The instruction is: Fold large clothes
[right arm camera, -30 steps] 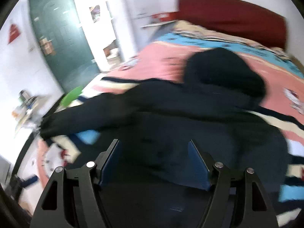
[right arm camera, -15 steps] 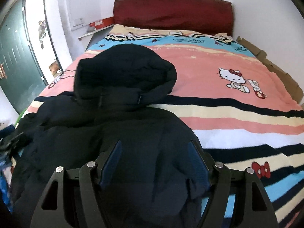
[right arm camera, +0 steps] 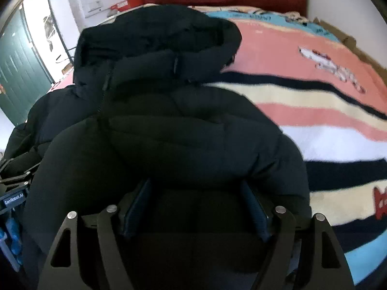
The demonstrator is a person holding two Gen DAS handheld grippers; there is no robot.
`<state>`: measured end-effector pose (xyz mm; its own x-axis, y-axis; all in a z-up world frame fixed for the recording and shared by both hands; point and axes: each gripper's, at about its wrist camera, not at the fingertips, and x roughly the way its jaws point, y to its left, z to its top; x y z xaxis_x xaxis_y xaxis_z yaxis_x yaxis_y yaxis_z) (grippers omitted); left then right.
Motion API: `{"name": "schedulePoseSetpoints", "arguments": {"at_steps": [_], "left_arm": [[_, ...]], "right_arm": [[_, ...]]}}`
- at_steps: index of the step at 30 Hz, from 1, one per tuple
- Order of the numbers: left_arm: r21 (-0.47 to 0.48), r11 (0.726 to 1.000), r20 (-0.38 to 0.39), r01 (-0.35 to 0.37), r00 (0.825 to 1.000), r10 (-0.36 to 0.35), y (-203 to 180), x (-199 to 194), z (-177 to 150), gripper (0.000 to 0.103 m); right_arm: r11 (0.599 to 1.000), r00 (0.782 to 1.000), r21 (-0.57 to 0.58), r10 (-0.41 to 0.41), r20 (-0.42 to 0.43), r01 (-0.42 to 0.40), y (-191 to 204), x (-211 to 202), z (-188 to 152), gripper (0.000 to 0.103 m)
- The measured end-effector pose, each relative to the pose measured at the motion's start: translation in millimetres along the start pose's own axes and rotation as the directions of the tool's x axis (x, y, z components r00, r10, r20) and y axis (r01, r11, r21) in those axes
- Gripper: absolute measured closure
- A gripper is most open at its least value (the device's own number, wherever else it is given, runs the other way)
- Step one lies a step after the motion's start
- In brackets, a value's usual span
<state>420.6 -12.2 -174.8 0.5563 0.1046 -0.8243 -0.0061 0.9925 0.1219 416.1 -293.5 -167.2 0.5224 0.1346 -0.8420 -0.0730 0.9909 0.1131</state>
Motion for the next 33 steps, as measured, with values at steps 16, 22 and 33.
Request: {"name": "schedulePoseSetpoints", "arguments": {"at_steps": [16,22,33], "left_arm": [[0.095,0.995,0.064,0.017,0.998,-0.023,-46.3,-52.7,9.3,0.012],[0.093,0.996,0.008,-0.009,1.0,0.008,-51.9,-19.7,-6.9,0.011],[0.103,0.995,-0.046,-0.009,0.999,0.014,-51.3,-22.5,-13.0,0.009]], "right_arm": [[0.998,0.998,-0.055,0.04,0.052,-0.037,40.6,-54.1,-6.0,0.031],[0.997,0.999,-0.076,0.027,-0.018,-0.028,45.0,-18.3,-19.1,0.03],[0.995,0.997,-0.094,-0.025,-0.078,0.018,49.6,-1.2,-24.0,0.03]]}}
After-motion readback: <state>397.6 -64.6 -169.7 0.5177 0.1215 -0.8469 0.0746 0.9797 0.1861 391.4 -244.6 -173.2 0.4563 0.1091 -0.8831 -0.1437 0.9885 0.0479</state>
